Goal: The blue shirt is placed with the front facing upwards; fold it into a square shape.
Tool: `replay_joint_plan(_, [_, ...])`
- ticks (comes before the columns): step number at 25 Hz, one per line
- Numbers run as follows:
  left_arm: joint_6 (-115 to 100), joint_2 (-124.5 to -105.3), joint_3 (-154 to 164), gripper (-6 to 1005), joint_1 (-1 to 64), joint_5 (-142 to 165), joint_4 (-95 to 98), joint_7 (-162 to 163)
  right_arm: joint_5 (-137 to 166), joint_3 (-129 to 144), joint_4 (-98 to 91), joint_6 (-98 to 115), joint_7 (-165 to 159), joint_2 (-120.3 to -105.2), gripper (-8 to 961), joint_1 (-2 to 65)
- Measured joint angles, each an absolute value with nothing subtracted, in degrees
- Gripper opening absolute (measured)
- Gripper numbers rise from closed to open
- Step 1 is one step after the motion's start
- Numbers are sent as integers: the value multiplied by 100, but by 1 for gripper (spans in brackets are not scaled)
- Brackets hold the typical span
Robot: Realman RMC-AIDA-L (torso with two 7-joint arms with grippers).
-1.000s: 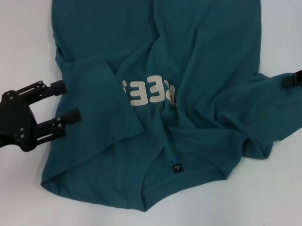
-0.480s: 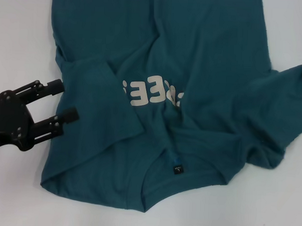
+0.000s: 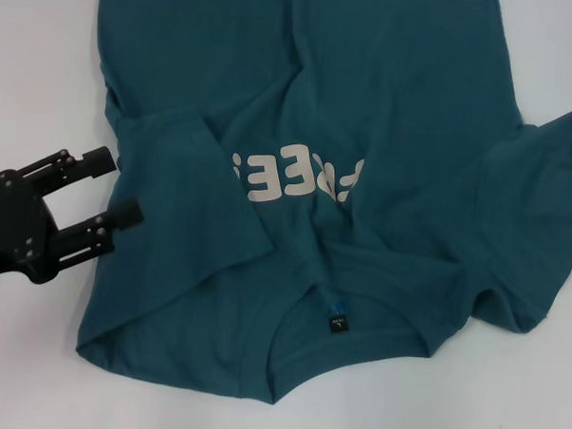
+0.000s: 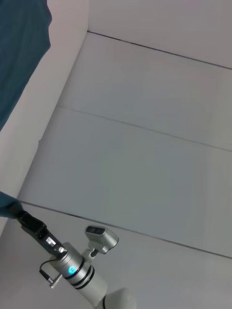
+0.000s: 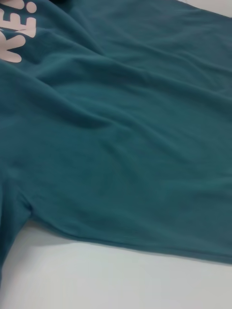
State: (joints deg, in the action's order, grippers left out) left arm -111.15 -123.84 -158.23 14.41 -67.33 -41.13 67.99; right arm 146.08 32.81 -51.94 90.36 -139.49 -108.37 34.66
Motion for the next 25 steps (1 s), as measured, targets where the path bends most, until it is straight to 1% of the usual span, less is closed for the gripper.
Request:
replay_joint_plan(7, [-11127, -12384, -15863, 720, 1438, -6733, -4114, 6808, 14610, 3250, -5421, 8965, -14138, -10817, 21, 3405])
replay_joint_plan(12, [-11127, -12391, -15865, 721, 1445, -6756, -4082, 6844, 14671, 3257, -5520, 8904, -14317, -10761, 21, 3400])
replay_joint_plan(18, [-11127, -12392, -15864, 721, 1433, -6796, -4051, 6866, 14694, 3420, -5474, 8934, -14282, -10827, 21, 3486])
replay_joint_plan(25, [-11127, -12393, -15864, 720, 1424, -6801, -4051, 6873, 14682, 3468, -5496, 9190, -14290, -10833, 21, 3503])
